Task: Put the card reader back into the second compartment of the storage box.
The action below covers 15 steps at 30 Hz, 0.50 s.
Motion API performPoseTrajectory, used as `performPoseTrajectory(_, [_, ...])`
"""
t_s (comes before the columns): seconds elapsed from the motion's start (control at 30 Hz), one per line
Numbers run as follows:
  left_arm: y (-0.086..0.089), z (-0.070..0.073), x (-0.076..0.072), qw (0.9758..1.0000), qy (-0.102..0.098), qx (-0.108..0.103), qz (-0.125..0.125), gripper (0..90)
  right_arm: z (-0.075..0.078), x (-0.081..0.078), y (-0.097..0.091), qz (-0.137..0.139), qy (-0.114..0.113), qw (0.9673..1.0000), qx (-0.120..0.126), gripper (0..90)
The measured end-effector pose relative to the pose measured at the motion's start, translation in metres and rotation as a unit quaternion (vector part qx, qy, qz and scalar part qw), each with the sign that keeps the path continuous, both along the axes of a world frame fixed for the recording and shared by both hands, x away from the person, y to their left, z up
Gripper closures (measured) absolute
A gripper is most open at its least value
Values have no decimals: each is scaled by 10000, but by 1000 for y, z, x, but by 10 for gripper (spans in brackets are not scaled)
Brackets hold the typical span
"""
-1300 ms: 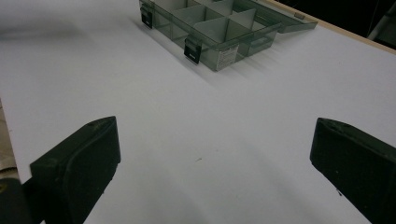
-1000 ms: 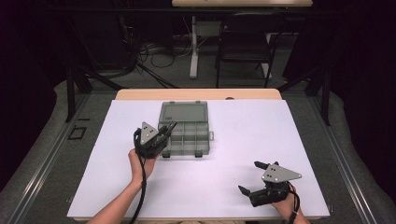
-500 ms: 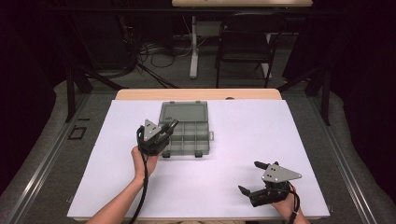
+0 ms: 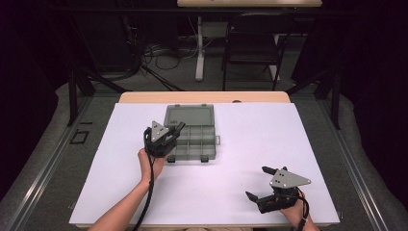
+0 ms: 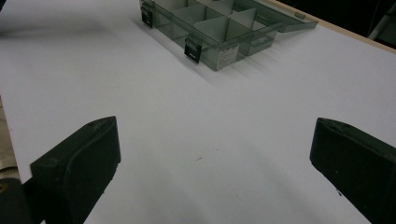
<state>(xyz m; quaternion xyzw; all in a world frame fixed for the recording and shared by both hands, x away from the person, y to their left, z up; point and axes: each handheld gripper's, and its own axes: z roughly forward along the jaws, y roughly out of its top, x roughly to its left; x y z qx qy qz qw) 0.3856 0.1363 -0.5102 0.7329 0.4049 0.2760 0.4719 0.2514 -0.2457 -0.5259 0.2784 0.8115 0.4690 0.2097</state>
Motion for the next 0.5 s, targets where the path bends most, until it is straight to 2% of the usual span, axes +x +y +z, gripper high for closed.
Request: performPoseTrajectory(0.5, [-2,-4,11,9999,134,52,37,742,0,0,0,1,-2,10000,1,14])
